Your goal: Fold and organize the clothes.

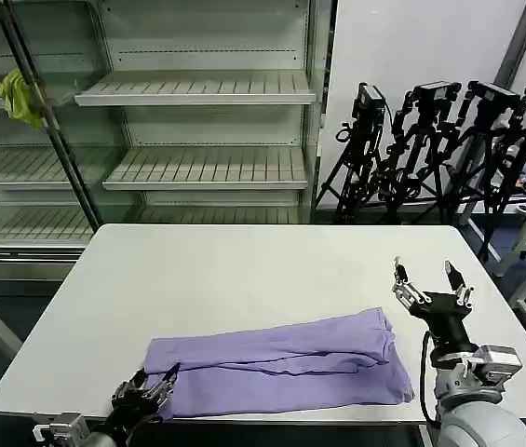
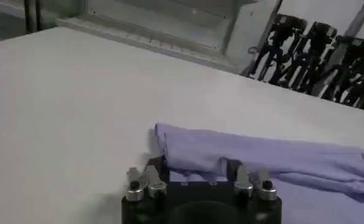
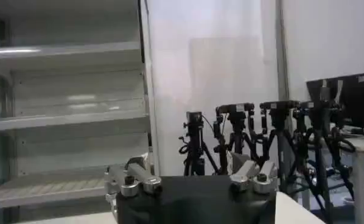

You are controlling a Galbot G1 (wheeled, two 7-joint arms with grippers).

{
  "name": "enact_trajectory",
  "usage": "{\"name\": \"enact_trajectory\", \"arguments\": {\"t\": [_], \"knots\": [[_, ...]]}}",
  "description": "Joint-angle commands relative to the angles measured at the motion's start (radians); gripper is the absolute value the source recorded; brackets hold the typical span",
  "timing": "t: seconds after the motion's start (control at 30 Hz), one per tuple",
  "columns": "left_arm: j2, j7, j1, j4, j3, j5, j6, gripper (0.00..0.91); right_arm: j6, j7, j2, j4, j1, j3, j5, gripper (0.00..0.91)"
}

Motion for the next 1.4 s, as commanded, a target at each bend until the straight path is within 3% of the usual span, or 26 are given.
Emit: {"name": "enact_trajectory", "arguments": {"t": [0.03, 0.63, 1.07, 1.4], "knots": [[-0.004, 0.001, -0.003, 0.012, 0.007, 0.006, 0.002, 0.010, 0.005, 0.000, 0.007, -0.010, 0.005, -0.006, -0.003, 0.907], [-0.001, 0.020, -0.058, 0.045, -0.025, 0.028, -0.028, 0.000, 0.013, -0.001, 0.014, -0.004, 0.021, -0.008, -0.004, 0.907], [0.142, 0.038, -0.139, 0.142, -0.182, -0.011, -0.010, 0.000, 0.019, -0.005, 0.025, -0.011, 0.061, -0.043, -0.014, 0.907], [0.180, 0.046, -0.157, 0.210, -0.294, 0.010, -0.002, 0.000, 0.032, -0.006, 0.024, -0.021, 0.066, -0.052, -0.021, 0.907]]}}
